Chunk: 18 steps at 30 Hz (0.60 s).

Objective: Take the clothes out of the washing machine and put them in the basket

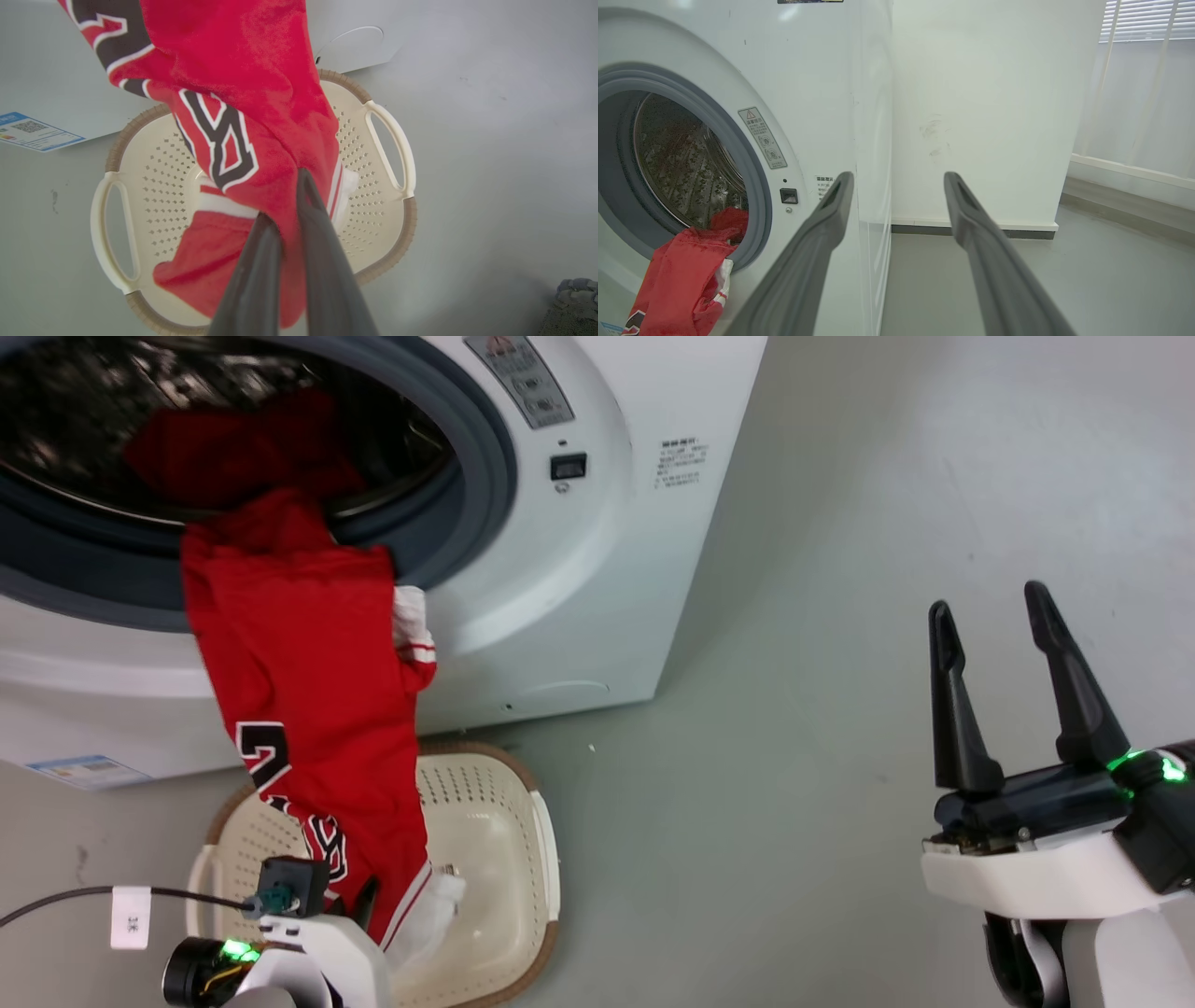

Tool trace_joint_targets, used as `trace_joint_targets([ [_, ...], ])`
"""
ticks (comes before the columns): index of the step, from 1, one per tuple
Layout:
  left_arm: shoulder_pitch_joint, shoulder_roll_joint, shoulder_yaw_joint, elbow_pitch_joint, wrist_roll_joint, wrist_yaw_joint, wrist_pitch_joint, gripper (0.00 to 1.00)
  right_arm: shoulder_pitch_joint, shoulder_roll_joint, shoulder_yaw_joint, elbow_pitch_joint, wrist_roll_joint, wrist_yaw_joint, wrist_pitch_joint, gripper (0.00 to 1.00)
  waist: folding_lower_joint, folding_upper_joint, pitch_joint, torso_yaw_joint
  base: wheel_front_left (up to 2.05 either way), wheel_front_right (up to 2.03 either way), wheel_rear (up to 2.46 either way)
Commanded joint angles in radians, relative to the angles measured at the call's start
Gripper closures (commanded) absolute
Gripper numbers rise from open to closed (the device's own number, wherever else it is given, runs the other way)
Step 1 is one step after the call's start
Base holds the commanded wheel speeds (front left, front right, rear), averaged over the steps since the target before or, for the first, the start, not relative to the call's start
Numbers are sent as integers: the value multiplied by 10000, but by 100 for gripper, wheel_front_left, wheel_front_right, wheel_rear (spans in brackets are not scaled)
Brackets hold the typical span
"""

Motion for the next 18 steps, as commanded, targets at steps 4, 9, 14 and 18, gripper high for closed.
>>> trace_joint_targets([
  [4,-831,-396,66,1360,-137,-403,5,100,-561,8,-54,-162,197,-7,-21,0,-2,0,1401,-537,0,0,0],
  [9,-1716,-668,111,2790,-207,-684,81,100,-1037,6,-98,-314,316,-7,-21,0,-2,0,2327,-688,0,0,0],
  [14,-2622,-824,48,3775,-124,-910,120,100,-1485,6,-219,-490,383,-7,-21,0,-2,0,3236,-758,0,0,0],
  [18,-3259,-900,-10,4380,-99,-982,312,100,-1823,6,-319,-630,481,-7,-21,0,-2,0,3879,-760,0,0,0],
])
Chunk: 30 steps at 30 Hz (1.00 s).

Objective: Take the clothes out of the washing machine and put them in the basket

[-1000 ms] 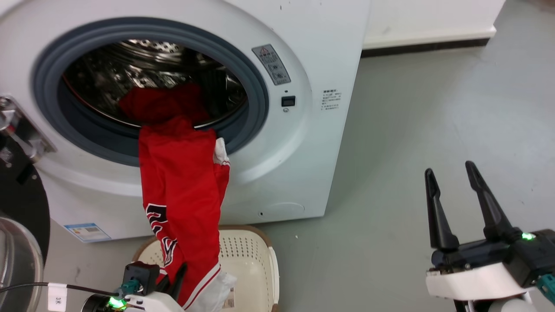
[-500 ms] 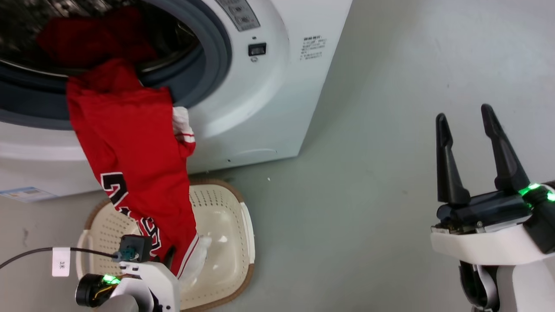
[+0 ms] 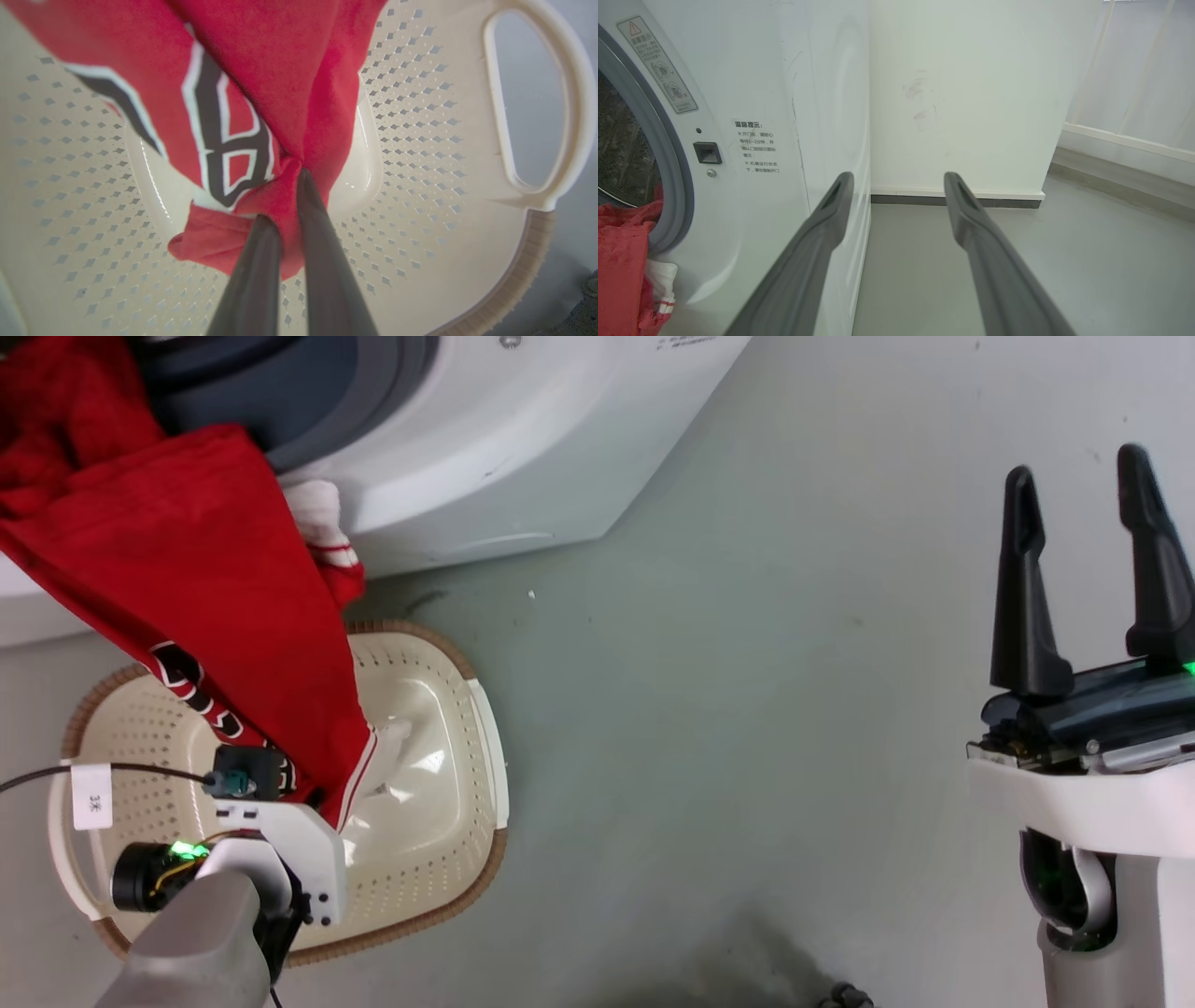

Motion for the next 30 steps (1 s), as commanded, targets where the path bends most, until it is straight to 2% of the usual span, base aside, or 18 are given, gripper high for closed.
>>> trace_joint_targets([
  [1,-317,-19,-19,186,13,-47,114,100,-274,8,-44,-95,56,-7,-21,0,-2,0,683,-49,0,0,0],
  [15,-1358,-5,-355,734,228,136,1205,100,-923,7,-336,-343,335,-7,-21,0,-2,0,2321,-44,0,0,0],
  [24,-1552,-221,-423,787,193,277,1201,100,-1017,7,-392,-205,300,-7,-21,0,-2,0,2341,57,0,0,0],
  [25,-1513,-261,-439,789,196,341,1135,21,-998,7,-377,-179,291,-7,-21,0,-2,0,2248,71,0,0,0],
  [26,-1470,-281,-432,792,185,390,1093,0,-959,7,-360,-160,268,-7,-21,0,-2,0,2157,87,0,0,0],
  [30,-1183,-368,-446,806,146,395,832,0,-772,7,-321,-43,194,-7,-21,0,-2,0,1638,193,0,0,0],
])
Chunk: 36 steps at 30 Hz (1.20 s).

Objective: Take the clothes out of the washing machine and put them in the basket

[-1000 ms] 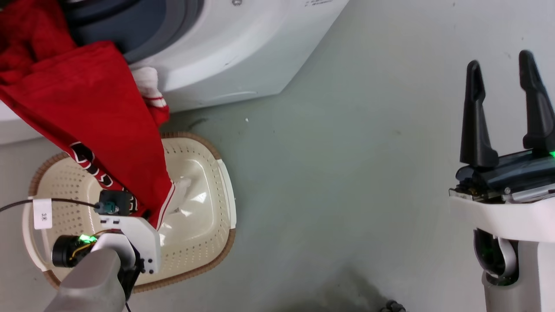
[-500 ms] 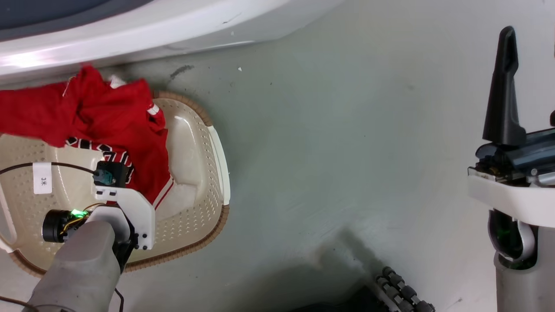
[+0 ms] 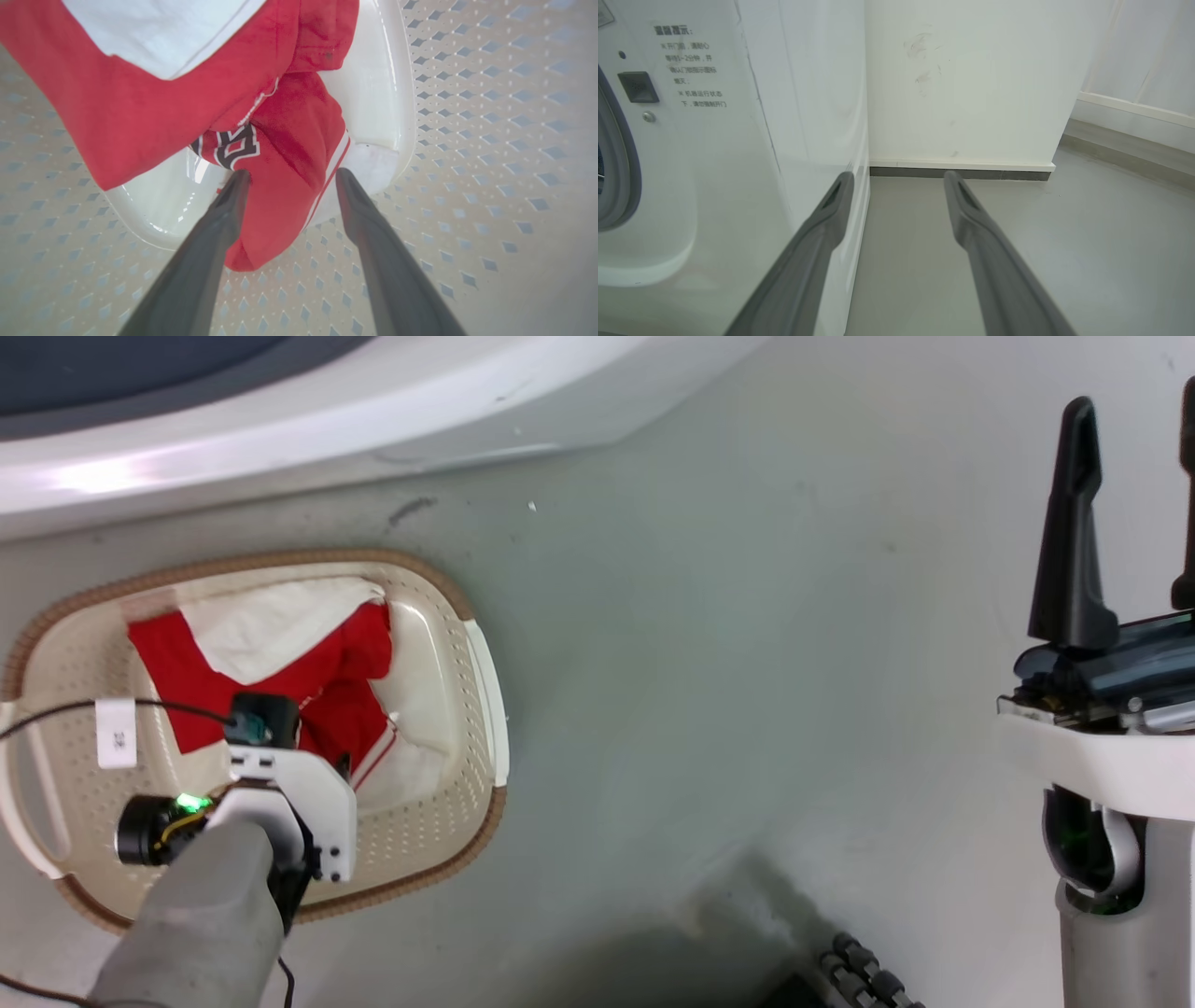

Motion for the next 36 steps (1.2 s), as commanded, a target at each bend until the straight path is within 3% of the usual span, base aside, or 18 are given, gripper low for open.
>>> trace_joint_targets([
  [1,179,-77,-27,10,-11,45,-127,0,126,5,6,56,-64,-7,-21,0,-1,-1,-405,121,0,0,0],
  [7,814,-329,-177,3,150,-83,-1182,0,619,3,139,338,-294,-7,-20,0,-1,-1,-1691,384,0,0,0],
  [13,1511,-497,193,-839,249,304,-1624,0,1361,6,84,636,-544,-7,-20,0,-1,-1,-3150,810,0,0,0],
  [24,4394,-142,3099,-5333,2297,1498,-1617,0,2579,3,229,984,-768,-7,-20,0,-1,-1,-5226,1268,0,0,0],
  [29,5355,-325,4685,-7273,3547,1747,-1618,0,2878,2,257,1056,-787,-7,-20,0,-1,-1,-5816,1321,0,0,0],
  [36,6071,-716,6666,-9463,4926,1763,-1619,0,3025,3,340,1101,-690,-7,-20,0,-1,-1,-6172,1165,0,0,0],
])
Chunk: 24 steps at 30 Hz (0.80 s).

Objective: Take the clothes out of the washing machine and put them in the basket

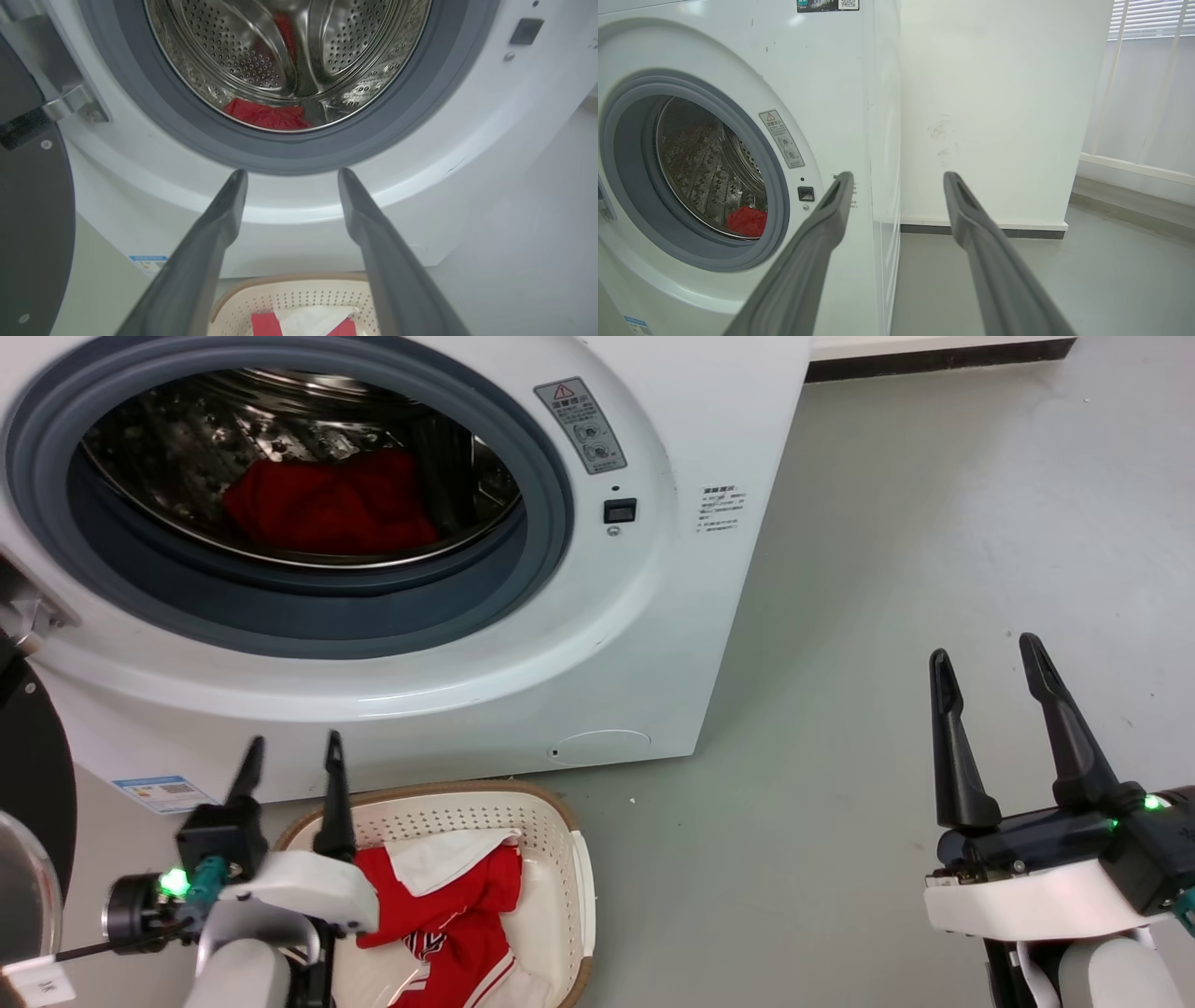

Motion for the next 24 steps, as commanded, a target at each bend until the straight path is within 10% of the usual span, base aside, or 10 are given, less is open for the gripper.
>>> trace_joint_targets([
  [1,13,-105,287,-215,172,-24,-23,0,83,3,27,-9,29,-7,-20,0,4,0,-10,-117,0,0,0],
  [12,-2288,-220,1718,387,941,-618,-24,0,-724,3,180,-360,403,-7,-20,0,4,0,1205,-728,0,0,0],
  [24,-7412,1306,1306,3784,1723,-1312,605,0,-1982,8,187,-905,938,-7,-20,0,4,0,3652,-1307,0,0,0],
])
